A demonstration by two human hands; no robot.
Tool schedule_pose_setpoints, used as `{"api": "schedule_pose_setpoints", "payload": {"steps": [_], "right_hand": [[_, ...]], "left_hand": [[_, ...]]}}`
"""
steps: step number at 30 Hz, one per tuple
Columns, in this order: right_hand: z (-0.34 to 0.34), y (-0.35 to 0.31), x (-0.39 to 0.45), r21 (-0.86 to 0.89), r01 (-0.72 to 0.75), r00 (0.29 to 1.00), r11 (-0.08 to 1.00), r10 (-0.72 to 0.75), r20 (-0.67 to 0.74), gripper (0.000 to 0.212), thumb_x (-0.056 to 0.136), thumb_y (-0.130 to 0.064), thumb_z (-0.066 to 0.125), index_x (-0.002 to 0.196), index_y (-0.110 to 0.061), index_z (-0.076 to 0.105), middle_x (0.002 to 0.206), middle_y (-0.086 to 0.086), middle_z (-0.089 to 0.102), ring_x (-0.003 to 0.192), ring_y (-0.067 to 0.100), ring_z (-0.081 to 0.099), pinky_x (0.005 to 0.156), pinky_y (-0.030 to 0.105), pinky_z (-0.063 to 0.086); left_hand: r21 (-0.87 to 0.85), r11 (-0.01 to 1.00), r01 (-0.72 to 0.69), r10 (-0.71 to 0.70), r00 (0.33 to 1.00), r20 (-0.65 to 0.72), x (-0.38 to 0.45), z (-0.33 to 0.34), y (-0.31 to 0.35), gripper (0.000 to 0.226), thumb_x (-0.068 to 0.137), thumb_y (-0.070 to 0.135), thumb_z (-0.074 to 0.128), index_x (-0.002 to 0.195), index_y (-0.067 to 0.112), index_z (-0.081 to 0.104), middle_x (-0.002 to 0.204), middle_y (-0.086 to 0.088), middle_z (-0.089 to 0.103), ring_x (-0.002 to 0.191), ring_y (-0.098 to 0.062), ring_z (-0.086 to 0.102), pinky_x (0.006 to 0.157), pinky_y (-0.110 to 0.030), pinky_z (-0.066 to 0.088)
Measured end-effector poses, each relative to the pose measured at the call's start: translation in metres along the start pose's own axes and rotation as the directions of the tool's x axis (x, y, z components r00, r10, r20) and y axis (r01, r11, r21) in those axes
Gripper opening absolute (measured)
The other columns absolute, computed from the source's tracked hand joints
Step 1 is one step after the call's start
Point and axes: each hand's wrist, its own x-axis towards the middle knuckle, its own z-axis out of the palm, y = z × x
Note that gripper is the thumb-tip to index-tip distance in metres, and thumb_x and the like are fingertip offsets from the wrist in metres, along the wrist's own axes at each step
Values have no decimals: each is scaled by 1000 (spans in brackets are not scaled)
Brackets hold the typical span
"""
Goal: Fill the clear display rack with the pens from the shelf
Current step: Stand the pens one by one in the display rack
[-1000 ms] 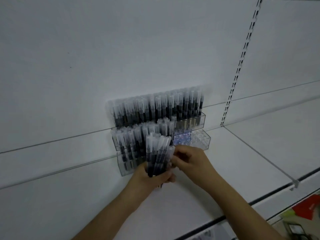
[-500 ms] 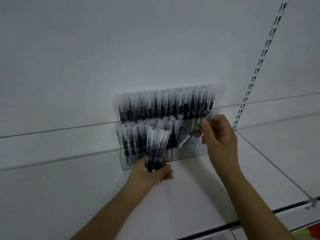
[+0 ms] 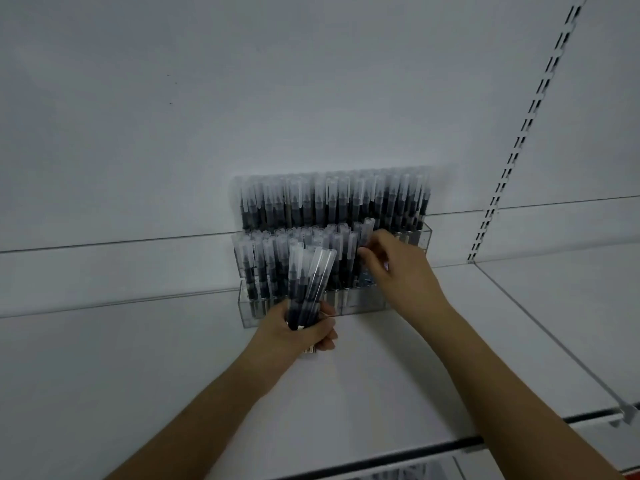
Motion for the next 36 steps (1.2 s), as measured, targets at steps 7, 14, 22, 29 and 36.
{"api": "schedule_pose_setpoints", "payload": {"steps": [7, 14, 22, 29, 36], "right_hand": [[21, 10, -10, -21, 23, 1000, 1000, -24, -7, 21, 101, -28, 50, 96, -11, 61, 81, 2, 59, 73, 18, 54, 63, 33, 42], [8, -7, -28, 11, 73, 981, 997, -70, -183, 30, 99, -47, 42, 93, -24, 61, 78, -16, 54, 69, -2, 50, 58, 10, 36], [26, -15, -30, 347, 128, 983, 929, -165, 79, 14, 90, -31, 69, 79, -28, 61, 67, -15, 55, 65, 4, 53, 58, 14, 39], [6, -14, -33, 565, 63, 950, 823, 125, -288, 19, 102, -30, 47, 90, -17, 55, 67, 0, 58, 52, 18, 56, 48, 37, 51], [1, 0, -29, 410, 41, 890, 911, 153, -430, 20, 105, -26, 38, 95, -14, 51, 73, -8, 66, 64, 5, 65, 57, 17, 47]], "left_hand": [[-11, 1000, -14, 14, 1000, 15, 2, -1, -2, 10, 87, -1, 65, 98, -3, 64, 73, -13, 67, 67, -22, 66, 66, -26, 54], [38, 999, -27, 25, 999, 42, 2, -1, -1, 14, 90, -1, 61, 104, -4, 60, 75, -12, 70, 65, -19, 66, 60, -23, 52], [152, 987, -55, 46, 997, 60, 2, -1, 0, 12, 93, 5, 60, 100, -5, 60, 83, -13, 73, 70, -22, 69, 57, -25, 52], [141, 990, -17, 7, 998, 70, 1, -2, -2, 10, 93, 6, 60, 102, 2, 60, 81, -11, 73, 70, -21, 67, 59, -29, 52], [124, 992, -12, 6, 999, 50, 2, -2, -4, 11, 93, 3, 60, 104, 6, 60, 79, -10, 71, 69, -22, 66, 60, -30, 53]]}}
